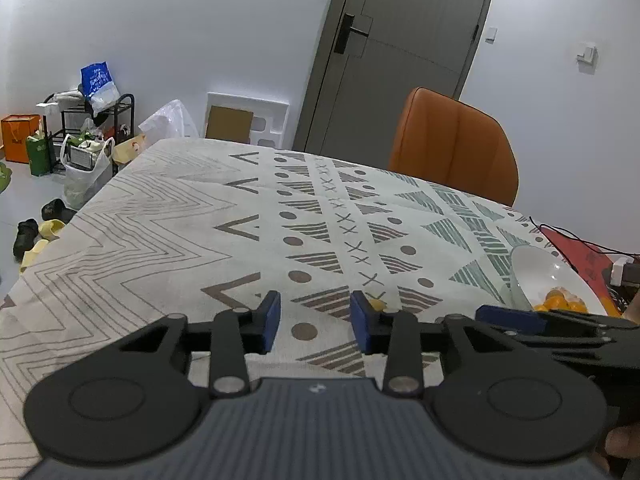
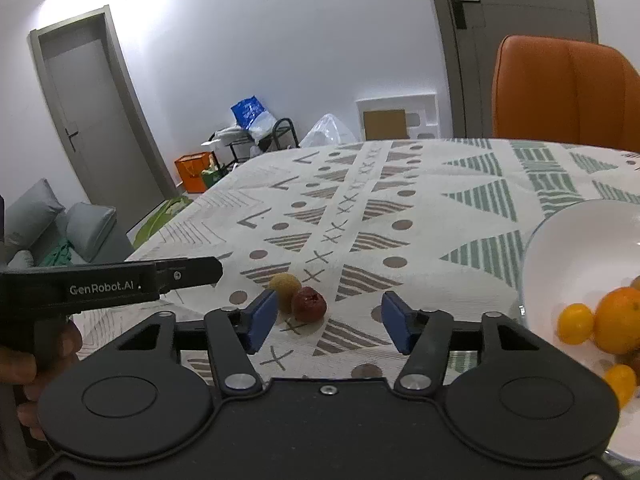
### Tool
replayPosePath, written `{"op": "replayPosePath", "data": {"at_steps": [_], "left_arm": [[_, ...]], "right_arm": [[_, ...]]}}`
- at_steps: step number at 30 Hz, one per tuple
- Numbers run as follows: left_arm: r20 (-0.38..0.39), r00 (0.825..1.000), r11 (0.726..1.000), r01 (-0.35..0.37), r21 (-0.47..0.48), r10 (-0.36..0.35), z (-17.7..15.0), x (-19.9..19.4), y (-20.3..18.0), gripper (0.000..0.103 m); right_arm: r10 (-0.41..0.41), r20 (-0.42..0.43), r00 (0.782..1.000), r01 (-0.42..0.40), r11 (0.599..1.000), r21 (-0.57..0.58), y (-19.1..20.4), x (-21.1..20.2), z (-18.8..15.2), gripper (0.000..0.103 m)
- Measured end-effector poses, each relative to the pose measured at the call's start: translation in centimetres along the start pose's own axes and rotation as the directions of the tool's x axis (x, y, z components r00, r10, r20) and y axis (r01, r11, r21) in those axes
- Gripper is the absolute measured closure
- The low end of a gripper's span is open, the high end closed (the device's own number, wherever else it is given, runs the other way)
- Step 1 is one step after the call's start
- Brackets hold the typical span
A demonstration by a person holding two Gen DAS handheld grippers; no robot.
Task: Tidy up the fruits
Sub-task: 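Grasp the dark red plum with the right tool while the left tool grasps the green-yellow fruit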
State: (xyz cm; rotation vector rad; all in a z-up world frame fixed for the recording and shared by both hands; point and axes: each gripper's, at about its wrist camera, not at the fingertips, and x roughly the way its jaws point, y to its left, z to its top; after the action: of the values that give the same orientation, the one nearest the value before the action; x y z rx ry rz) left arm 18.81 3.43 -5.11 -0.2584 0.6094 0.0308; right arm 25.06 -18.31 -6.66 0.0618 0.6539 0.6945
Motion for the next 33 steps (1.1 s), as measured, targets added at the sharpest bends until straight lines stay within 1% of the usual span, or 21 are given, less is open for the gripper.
{"op": "replayPosePath", "data": {"at_steps": [4, 12, 14, 15, 23, 33], "left_arm": [[-0.012, 1.000, 1.000, -0.003, -0.007, 0.003, 0.1, 0.6, 0.3, 0.069], [-0.030, 0.999, 1.000, -0.015, 0.000, 0.015, 0.5, 1.5, 0.8, 0.069], [-0.032, 0.999, 1.000, -0.016, 0.003, 0.016, 0.5, 1.6, 0.8, 0.069], [-0.032, 0.999, 1.000, -0.016, 0.006, 0.016, 0.5, 1.7, 0.7, 0.069], [-0.037, 0.999, 1.000, -0.002, 0.026, 0.003, 0.7, 2.0, -0.4, 0.069], [-0.048, 0.998, 0.999, 0.033, 0.040, -0.031, 0.5, 2.5, -2.2, 0.068]], "right_arm": [[0.017, -0.030, 0.999, -0.016, 1.000, 0.009, 0.0, 1.1, 0.0, 0.054], [0.052, -0.063, 0.997, -0.050, 0.998, 0.027, 0.0, 2.9, 0.2, 0.060], [0.063, -0.069, 0.996, -0.061, 0.998, 0.030, 0.0, 3.4, 0.1, 0.071], [0.069, -0.069, 0.995, -0.067, 0.997, 0.032, -0.1, 3.5, 0.0, 0.080], [0.069, -0.045, 0.997, -0.068, 0.997, 0.039, -0.6, 2.7, 0.3, 0.081], [0.023, -0.010, 1.000, -0.023, 0.999, 0.043, -1.9, 0.8, 0.6, 0.081]]}}
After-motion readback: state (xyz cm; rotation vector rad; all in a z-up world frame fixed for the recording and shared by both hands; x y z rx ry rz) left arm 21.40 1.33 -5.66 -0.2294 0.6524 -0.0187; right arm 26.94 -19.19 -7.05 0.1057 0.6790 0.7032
